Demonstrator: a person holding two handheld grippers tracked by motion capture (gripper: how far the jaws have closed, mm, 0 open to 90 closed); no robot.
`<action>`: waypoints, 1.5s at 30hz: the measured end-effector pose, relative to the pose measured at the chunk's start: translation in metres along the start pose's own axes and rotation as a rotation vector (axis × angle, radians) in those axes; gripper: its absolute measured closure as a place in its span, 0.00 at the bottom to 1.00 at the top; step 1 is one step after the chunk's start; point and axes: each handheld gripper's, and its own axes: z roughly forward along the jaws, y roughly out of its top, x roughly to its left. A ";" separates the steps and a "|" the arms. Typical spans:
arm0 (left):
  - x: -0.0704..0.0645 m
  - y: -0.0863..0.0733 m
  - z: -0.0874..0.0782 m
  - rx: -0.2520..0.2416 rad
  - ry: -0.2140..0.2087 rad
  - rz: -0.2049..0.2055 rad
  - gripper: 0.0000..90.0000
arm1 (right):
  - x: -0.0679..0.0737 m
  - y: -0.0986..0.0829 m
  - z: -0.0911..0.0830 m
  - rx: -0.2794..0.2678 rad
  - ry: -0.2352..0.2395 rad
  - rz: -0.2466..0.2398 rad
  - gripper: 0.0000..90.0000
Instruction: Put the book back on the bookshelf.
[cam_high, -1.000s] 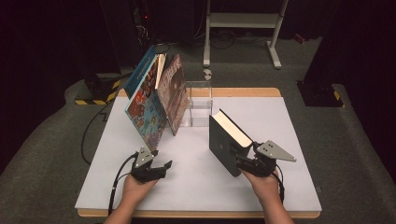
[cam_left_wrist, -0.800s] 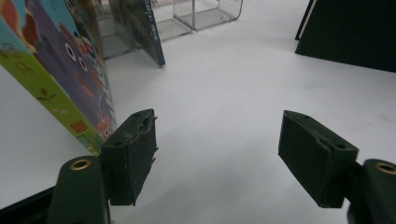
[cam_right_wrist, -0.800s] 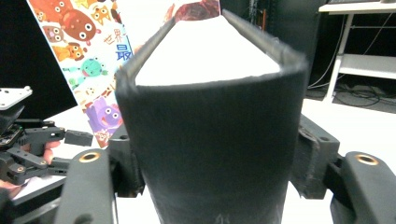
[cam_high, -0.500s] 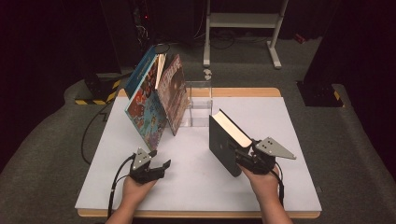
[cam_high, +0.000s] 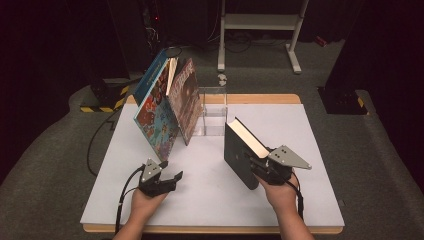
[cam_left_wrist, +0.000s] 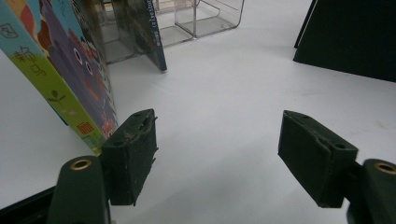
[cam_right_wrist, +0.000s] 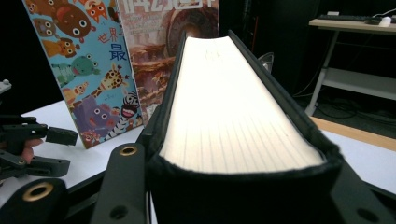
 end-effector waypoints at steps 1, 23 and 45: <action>0.000 0.000 0.000 0.000 -0.002 0.000 0.31 | 0.000 0.001 0.000 0.004 0.000 0.002 0.59; 0.001 -0.001 -0.002 -0.019 -0.029 -0.008 0.31 | 0.018 0.062 0.088 -0.013 -0.079 0.030 0.60; 0.003 -0.002 -0.004 -0.036 -0.060 -0.024 0.31 | 0.005 0.081 0.174 -0.009 -0.225 0.052 0.60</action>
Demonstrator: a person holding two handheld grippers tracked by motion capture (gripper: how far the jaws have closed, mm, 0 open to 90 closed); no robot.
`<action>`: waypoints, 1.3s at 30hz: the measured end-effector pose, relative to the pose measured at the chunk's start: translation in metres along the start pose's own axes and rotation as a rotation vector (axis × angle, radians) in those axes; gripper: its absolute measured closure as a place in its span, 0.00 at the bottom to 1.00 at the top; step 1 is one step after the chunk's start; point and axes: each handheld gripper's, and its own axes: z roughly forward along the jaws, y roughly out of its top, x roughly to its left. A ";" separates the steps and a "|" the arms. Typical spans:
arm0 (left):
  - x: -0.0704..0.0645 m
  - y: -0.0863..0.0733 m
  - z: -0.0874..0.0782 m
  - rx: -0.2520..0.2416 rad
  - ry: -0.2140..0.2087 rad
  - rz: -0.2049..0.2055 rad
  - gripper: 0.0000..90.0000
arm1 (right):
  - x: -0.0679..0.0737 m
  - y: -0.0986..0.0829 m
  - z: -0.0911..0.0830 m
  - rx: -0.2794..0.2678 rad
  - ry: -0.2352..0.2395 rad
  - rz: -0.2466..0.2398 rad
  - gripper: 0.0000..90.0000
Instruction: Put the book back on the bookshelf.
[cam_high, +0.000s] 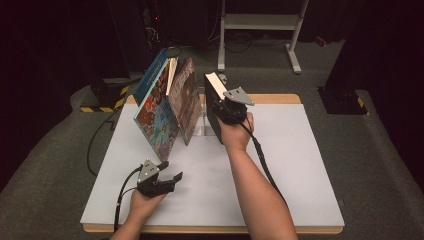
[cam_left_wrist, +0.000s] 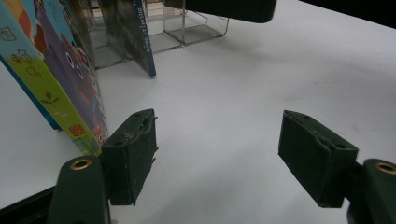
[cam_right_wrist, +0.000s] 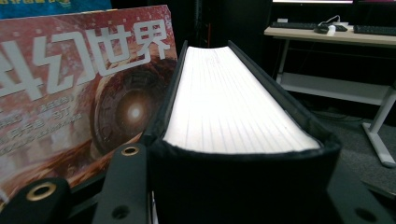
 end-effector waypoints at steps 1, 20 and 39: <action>0.000 0.000 0.000 0.000 0.000 0.000 0.31 | 0.001 0.000 0.003 0.000 -0.003 0.001 0.60; 0.000 0.000 -0.001 0.000 -0.014 0.007 0.31 | 0.002 -0.007 0.043 0.009 -0.063 0.011 0.60; -0.001 0.000 -0.001 0.000 -0.014 0.013 0.31 | 0.006 -0.023 0.034 0.042 -0.064 -0.009 0.58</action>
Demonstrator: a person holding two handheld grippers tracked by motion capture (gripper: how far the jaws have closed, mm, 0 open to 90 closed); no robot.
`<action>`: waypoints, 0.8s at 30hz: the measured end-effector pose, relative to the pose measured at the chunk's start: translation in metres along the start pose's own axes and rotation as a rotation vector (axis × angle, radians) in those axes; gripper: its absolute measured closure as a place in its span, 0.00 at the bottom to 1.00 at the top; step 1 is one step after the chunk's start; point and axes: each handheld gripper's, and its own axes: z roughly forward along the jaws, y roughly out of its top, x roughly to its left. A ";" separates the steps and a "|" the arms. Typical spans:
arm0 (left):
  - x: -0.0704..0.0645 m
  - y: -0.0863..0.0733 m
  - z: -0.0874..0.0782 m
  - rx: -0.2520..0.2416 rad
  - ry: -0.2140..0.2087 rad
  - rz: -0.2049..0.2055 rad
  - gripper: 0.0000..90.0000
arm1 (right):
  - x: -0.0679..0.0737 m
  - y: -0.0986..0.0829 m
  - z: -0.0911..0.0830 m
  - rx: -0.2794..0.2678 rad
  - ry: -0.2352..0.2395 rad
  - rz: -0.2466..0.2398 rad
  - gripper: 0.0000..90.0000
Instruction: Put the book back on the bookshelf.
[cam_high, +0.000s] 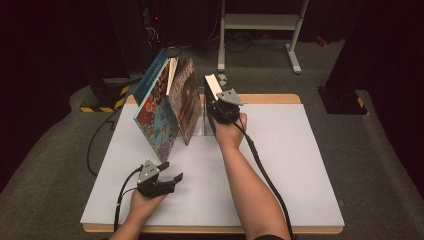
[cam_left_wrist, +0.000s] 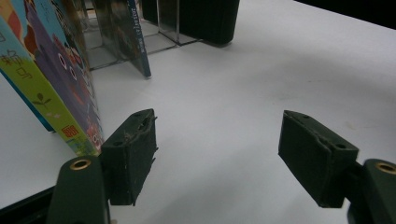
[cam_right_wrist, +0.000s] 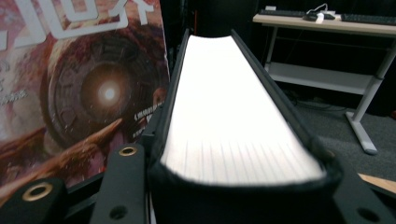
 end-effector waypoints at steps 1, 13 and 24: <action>0.000 0.000 0.000 0.001 0.001 0.002 0.31 | 0.001 0.000 -0.001 0.005 0.001 -0.002 0.58; 0.000 0.000 0.000 0.003 0.002 -0.002 0.31 | -0.003 0.005 -0.005 0.036 0.030 0.021 0.54; 0.000 0.000 0.000 0.002 -0.002 -0.003 0.31 | -0.002 0.011 -0.002 0.038 0.002 0.006 0.58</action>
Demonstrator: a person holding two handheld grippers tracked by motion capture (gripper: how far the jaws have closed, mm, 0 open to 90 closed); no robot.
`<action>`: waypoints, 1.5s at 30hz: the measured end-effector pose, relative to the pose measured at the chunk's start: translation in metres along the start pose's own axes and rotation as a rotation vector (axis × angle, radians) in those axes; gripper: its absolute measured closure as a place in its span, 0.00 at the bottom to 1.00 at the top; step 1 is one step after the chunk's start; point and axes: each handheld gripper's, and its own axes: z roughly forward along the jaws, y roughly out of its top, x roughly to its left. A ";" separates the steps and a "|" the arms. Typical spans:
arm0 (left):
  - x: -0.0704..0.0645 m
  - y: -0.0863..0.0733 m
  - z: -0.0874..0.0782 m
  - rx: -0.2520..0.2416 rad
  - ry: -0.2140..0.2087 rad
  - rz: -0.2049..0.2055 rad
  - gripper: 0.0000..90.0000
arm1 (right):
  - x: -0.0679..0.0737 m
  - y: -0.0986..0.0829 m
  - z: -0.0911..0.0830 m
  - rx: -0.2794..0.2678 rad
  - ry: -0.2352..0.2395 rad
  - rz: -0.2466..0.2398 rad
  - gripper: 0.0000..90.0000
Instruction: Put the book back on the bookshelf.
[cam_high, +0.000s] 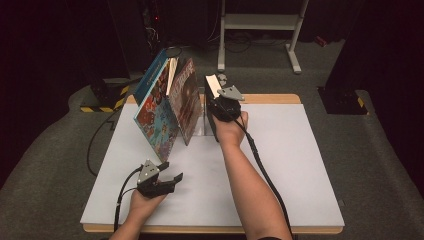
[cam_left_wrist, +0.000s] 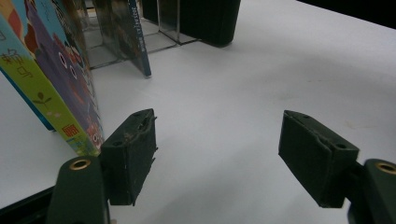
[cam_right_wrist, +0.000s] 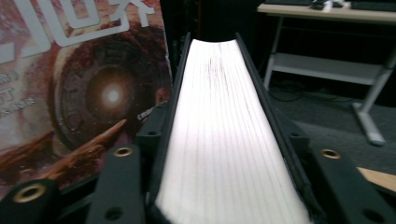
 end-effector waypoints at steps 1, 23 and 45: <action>0.000 0.000 0.000 -0.001 0.000 -0.002 0.31 | 0.000 0.000 0.000 -0.001 -0.003 0.008 0.59; 0.000 0.000 -0.001 -0.007 -0.016 -0.001 0.31 | 0.013 0.005 0.010 -0.048 -0.177 0.067 0.59; 0.000 0.000 -0.001 -0.009 -0.017 0.007 0.31 | 0.012 0.003 0.020 -0.069 -0.192 0.075 0.59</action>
